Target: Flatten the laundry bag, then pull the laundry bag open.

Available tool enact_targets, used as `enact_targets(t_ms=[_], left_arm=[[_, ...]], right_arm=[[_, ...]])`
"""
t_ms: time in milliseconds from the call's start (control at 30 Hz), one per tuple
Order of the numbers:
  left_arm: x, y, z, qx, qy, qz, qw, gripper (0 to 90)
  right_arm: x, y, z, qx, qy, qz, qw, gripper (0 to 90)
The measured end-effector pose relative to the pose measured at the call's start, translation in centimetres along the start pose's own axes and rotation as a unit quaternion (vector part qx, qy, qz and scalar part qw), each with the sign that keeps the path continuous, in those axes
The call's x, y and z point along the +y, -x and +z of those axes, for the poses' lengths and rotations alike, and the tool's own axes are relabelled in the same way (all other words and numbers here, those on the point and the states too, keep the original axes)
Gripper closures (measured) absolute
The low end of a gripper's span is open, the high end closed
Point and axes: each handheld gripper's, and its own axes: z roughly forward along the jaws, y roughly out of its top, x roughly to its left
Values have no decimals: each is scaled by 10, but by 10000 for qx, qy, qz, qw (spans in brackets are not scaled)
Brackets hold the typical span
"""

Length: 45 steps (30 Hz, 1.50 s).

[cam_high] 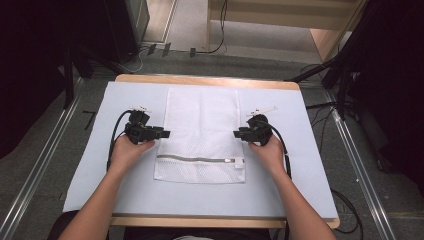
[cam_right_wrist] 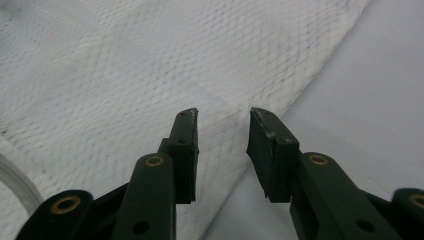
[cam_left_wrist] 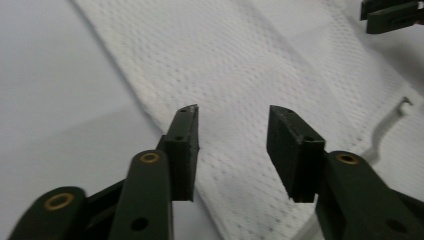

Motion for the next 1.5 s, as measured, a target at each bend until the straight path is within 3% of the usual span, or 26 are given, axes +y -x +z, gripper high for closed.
enact_targets(t_ms=[300, 400, 567, 667, 900, 1233, 1500], left_arm=[[1, 12, -4, -177, 48, 192, 9996, 443], [1, 16, -2, -215, 1, 288, 9994, 443], [1, 24, 4, -303, -107, 513, 9982, 445], [2, 29, 7, -397, -76, 520, 9978, 443], [5, 46, 13, -538, -136, 757, 9956, 408], [11, 64, 23, -733, -222, 894, 9930, 363], [15, 78, 34, -882, -319, 938, 9912, 367]], right_arm=[[-9, -9, -12, 172, 98, -101, 9998, 613], [-12, -12, -16, 291, 151, -54, 9994, 611], [-15, -19, -25, 350, 203, -172, 9990, 596], [-22, -22, -30, 476, 257, -178, 9984, 588], [-30, -31, -37, 542, 217, -187, 9981, 588], [-46, -42, -50, 543, 101, -221, 9982, 617], [-54, -42, -51, 499, 60, -185, 9986, 688]])
